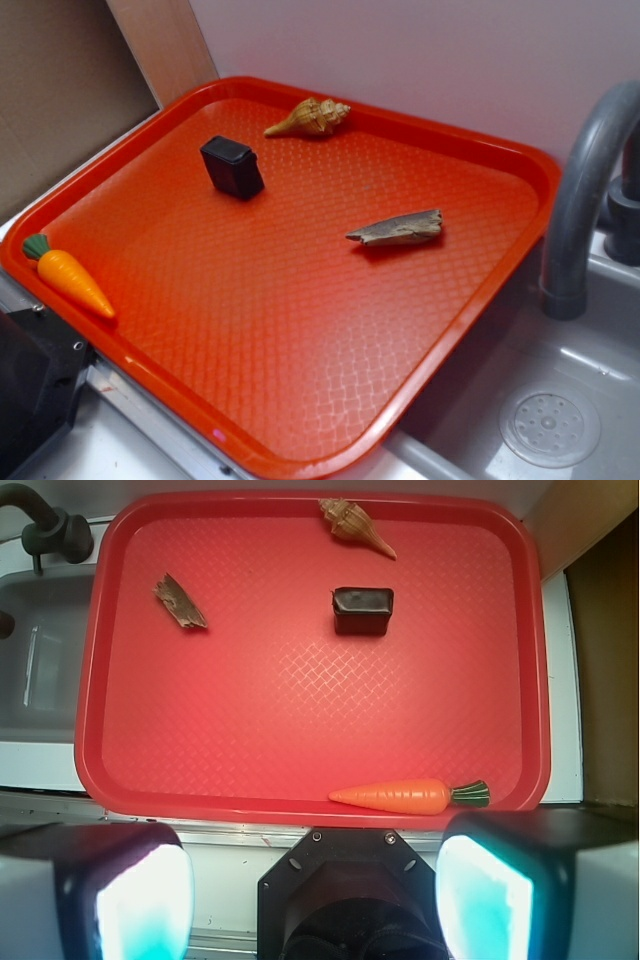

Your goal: Grab the wood chip.

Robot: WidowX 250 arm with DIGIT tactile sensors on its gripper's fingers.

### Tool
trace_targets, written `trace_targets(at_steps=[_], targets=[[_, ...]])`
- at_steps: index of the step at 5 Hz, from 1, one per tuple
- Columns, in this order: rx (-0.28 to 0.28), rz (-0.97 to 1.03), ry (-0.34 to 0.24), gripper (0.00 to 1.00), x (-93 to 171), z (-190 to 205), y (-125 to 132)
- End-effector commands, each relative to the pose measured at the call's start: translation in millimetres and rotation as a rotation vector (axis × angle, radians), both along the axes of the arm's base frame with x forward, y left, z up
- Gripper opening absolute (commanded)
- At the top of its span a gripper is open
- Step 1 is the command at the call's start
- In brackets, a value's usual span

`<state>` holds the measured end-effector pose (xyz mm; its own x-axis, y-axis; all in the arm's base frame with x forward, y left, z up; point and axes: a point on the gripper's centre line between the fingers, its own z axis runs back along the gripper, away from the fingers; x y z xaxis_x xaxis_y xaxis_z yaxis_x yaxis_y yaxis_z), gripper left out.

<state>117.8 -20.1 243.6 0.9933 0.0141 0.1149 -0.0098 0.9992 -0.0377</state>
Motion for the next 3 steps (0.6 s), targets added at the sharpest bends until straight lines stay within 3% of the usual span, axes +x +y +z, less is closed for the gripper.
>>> trace_targets(at_steps=[1, 3], targets=[[0.000, 0.000, 0.000, 1.00, 0, 0, 0], [-0.143, -0.114, -0.063, 1.00, 71, -25, -33]])
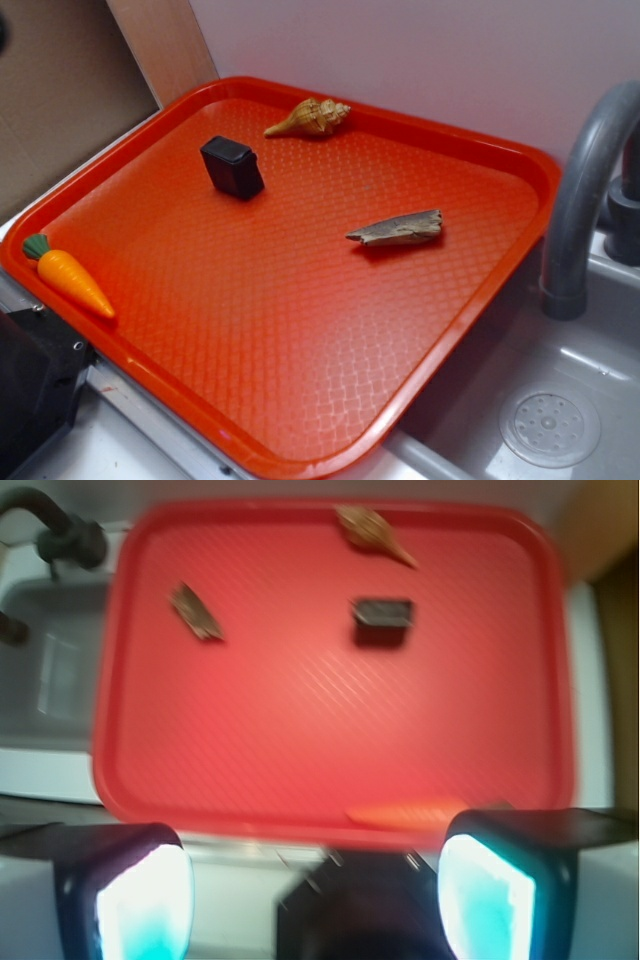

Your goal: Grab the wood chip.

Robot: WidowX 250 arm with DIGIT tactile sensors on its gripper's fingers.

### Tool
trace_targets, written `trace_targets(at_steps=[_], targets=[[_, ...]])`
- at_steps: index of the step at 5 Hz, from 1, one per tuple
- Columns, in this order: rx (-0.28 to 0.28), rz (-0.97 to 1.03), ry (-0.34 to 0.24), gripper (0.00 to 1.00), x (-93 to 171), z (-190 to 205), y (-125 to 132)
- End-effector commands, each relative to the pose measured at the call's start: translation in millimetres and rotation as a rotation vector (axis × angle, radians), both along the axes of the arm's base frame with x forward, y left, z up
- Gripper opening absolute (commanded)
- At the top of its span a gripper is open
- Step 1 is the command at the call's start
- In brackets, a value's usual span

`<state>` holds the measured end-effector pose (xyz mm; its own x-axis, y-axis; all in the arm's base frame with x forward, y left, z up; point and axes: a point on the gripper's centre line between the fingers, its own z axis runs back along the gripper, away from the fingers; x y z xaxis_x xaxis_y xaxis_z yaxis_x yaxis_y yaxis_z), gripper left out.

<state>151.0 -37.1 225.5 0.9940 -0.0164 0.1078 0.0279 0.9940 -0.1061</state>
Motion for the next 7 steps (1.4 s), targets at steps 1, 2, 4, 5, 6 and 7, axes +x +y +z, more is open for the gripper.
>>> trace_targets(at_steps=[1, 2, 4, 5, 6, 7], targets=[[-0.094, -0.154, -0.113, 1.00, 72, -23, -29], [-0.045, -0.211, -0.131, 1.00, 98, -52, -52], [-0.059, -0.352, -0.092, 1.00, 112, -111, -99], [0.050, -0.379, -0.065, 1.00, 119, -141, -111], [0.082, -0.389, -0.026, 1.00, 121, -169, -115], [0.103, -0.411, 0.002, 1.00, 125, -191, -122]])
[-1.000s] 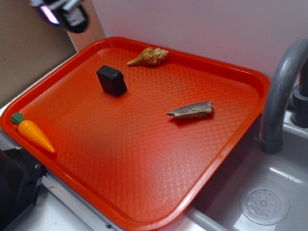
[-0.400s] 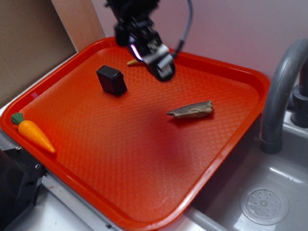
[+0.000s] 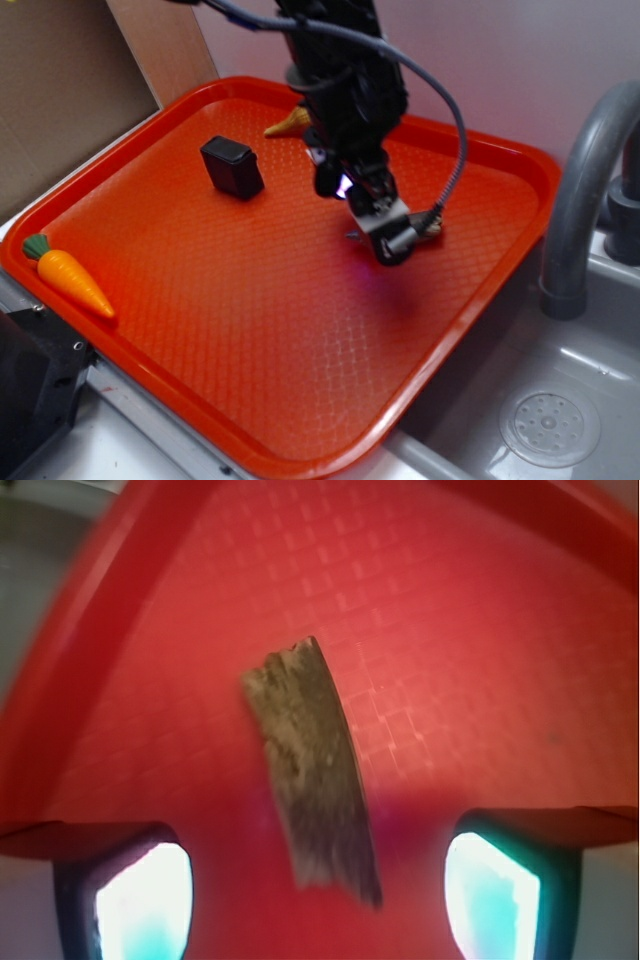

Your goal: Grab the wood chip.

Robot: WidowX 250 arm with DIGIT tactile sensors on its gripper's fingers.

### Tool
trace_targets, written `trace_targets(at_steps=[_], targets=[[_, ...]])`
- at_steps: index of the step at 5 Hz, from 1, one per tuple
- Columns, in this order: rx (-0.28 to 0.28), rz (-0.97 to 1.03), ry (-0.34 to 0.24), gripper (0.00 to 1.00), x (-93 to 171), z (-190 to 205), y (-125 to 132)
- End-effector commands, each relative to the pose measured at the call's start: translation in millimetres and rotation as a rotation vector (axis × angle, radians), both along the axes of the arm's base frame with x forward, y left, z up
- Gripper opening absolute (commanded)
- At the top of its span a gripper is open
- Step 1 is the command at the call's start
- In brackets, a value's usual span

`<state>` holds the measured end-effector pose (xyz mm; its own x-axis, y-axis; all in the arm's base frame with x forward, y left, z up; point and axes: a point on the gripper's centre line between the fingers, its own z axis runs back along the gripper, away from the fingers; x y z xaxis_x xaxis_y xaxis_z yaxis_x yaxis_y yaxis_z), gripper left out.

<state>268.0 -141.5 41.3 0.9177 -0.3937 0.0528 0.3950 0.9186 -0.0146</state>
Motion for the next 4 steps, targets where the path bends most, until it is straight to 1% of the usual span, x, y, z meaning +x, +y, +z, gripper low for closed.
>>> trace_targets(at_steps=[1, 2, 3, 4], targets=[[0.024, -0.025, -0.016, 1.00, 10.4, -15.9, -18.5], [0.029, -0.034, -0.007, 0.05, 10.4, -18.6, -20.0], [0.035, -0.039, -0.012, 0.00, 5.0, -18.5, -19.5], [0.050, -0.026, -0.016, 0.00, 1.2, -10.5, -13.5]])
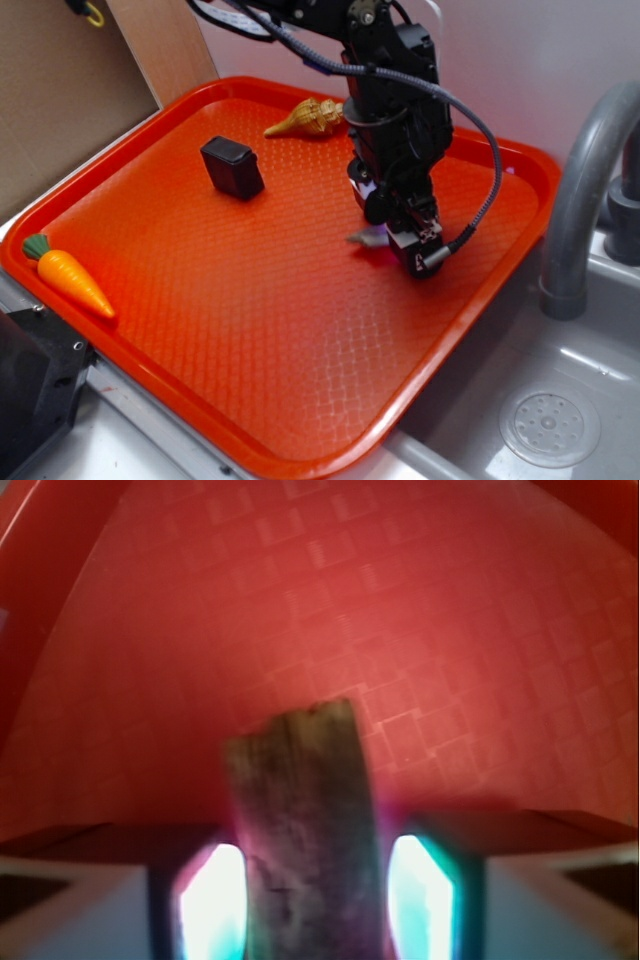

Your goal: Grab the wood chip.

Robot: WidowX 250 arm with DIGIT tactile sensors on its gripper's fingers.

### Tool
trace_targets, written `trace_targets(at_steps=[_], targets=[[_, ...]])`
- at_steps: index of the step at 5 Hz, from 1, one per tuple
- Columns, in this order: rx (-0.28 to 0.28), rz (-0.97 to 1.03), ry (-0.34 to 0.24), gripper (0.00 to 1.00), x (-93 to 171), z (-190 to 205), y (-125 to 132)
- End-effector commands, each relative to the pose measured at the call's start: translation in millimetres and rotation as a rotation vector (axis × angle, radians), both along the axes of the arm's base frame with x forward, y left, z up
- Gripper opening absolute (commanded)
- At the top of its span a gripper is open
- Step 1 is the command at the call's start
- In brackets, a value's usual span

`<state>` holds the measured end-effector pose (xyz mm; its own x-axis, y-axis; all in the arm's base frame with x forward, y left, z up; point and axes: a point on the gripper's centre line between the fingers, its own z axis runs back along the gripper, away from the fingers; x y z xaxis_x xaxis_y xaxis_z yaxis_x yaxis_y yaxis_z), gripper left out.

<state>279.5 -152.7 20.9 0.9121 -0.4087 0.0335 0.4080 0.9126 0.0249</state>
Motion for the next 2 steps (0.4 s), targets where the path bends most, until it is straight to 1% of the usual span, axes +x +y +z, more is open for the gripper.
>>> trace_targets(at_steps=[1, 2], targets=[[0.035, 0.146, -0.048, 0.00, -12, 59, 14], [0.010, 0.350, -0.073, 0.00, -25, 109, 38]])
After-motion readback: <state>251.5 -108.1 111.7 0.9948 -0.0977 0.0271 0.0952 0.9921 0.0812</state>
